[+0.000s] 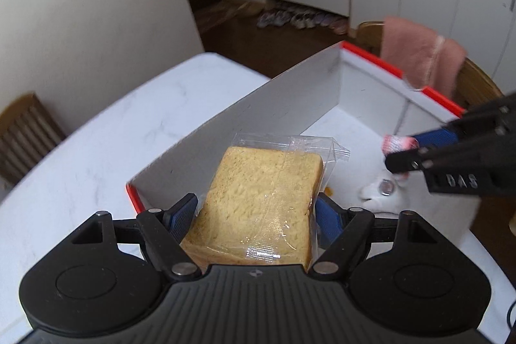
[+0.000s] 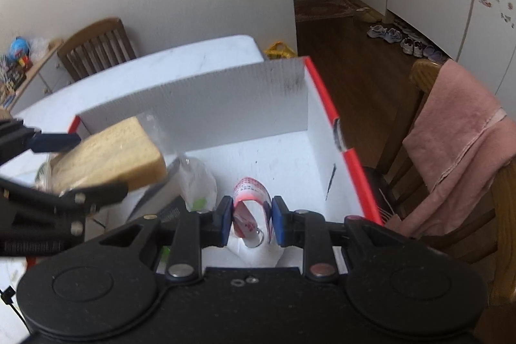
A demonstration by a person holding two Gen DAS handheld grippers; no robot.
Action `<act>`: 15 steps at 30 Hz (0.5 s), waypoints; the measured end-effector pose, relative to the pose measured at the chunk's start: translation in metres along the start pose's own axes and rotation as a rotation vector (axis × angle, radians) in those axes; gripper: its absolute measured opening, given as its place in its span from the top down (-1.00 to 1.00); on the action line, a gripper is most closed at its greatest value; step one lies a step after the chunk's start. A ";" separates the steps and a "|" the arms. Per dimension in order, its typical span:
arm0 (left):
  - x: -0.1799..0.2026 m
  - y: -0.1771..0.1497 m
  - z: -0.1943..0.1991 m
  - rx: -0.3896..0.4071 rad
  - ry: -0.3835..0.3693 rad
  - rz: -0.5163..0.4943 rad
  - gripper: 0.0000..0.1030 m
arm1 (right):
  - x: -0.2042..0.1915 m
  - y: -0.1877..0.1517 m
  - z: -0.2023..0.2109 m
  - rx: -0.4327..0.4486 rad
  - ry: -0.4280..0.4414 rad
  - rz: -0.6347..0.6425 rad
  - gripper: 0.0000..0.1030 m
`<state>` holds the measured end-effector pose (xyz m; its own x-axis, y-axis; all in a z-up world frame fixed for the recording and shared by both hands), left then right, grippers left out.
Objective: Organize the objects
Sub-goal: 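Open both tools to release the bread and toothpaste into the box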
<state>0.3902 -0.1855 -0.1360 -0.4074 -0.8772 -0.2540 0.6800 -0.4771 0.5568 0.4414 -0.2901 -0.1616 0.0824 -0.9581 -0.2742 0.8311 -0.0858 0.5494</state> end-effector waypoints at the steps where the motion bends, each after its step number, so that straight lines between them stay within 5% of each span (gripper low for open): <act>1: -0.001 0.000 -0.002 0.000 -0.007 0.009 -0.51 | 0.000 -0.001 -0.003 -0.004 -0.003 0.008 0.51; 15: 0.004 -0.015 -0.025 -0.088 -0.067 0.015 -0.44 | 0.001 -0.004 -0.020 -0.045 -0.011 0.022 0.50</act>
<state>0.3942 -0.1833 -0.1650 -0.4347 -0.8801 -0.1909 0.7361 -0.4693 0.4877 0.4495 -0.2855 -0.1801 0.0953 -0.9626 -0.2537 0.8529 -0.0524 0.5194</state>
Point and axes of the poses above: each gripper's, at about its wrist camera, not at the fingertips, and z roughly against the way its jaws point, x to its right, y to its top, the point moved 8 cm from there along -z, roughly the way its jaws point, and after that the axes turned 10 degrees about -z, right-handed, at the moved point
